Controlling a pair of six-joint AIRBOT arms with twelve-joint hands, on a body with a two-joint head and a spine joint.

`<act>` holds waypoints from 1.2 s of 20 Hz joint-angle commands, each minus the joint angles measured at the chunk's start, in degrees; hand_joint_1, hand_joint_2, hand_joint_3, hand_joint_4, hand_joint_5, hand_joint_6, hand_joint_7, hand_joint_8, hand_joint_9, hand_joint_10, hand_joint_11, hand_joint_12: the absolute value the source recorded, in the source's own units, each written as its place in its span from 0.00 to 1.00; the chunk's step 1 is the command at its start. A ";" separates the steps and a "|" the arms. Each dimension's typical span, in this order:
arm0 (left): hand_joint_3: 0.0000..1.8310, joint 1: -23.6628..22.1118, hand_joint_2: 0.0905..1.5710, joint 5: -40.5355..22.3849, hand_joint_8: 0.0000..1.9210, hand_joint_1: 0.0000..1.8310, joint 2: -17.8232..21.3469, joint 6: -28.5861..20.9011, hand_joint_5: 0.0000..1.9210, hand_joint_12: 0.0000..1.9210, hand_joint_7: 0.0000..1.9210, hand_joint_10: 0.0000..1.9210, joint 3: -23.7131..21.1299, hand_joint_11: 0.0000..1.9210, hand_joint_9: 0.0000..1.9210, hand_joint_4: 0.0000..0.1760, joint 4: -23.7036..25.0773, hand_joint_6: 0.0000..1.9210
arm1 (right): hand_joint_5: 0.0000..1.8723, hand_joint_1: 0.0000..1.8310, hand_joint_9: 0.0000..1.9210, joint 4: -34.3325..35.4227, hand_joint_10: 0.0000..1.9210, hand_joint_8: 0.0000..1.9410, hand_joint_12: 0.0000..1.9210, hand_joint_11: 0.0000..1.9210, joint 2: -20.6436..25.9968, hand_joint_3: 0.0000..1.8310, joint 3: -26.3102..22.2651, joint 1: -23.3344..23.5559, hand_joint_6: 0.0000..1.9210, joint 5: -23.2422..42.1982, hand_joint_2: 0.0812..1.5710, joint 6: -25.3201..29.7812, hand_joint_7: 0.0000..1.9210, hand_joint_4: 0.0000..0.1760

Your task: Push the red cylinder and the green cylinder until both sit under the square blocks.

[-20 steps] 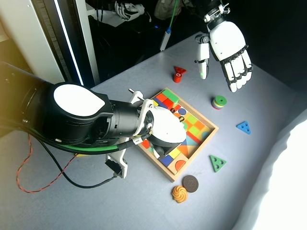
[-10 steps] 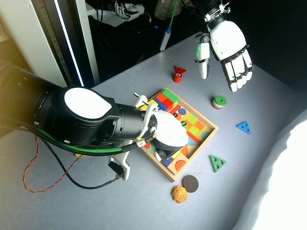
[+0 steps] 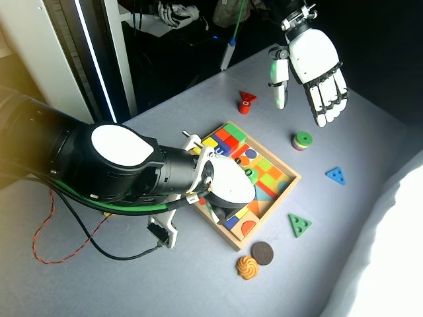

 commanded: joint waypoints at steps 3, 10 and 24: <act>0.00 -0.70 0.85 -1.25 0.01 0.00 0.51 0.37 0.09 0.25 0.10 0.00 0.34 0.00 0.10 0.00 3.04 0.00 | 0.13 0.40 0.94 1.64 1.00 1.00 1.00 1.00 0.64 0.02 0.13 -0.10 0.00 -0.26 1.00 -0.08 0.85 0.00; 0.00 -0.73 0.85 -1.25 0.00 0.00 0.52 0.52 0.09 0.24 0.10 0.00 0.35 0.00 0.09 0.00 3.03 0.00 | 0.13 0.39 0.95 1.64 1.00 1.00 1.00 1.00 0.72 0.02 0.11 -0.57 0.00 -0.23 1.00 0.30 0.85 0.00; 0.00 -1.11 0.85 -1.24 0.00 0.02 0.52 0.77 0.10 0.26 0.11 0.00 0.37 0.00 0.10 0.00 3.03 0.00 | 0.16 0.37 0.95 -0.73 1.00 1.00 1.00 1.00 6.57 0.02 -5.85 -0.78 0.00 0.49 1.00 2.95 0.85 0.00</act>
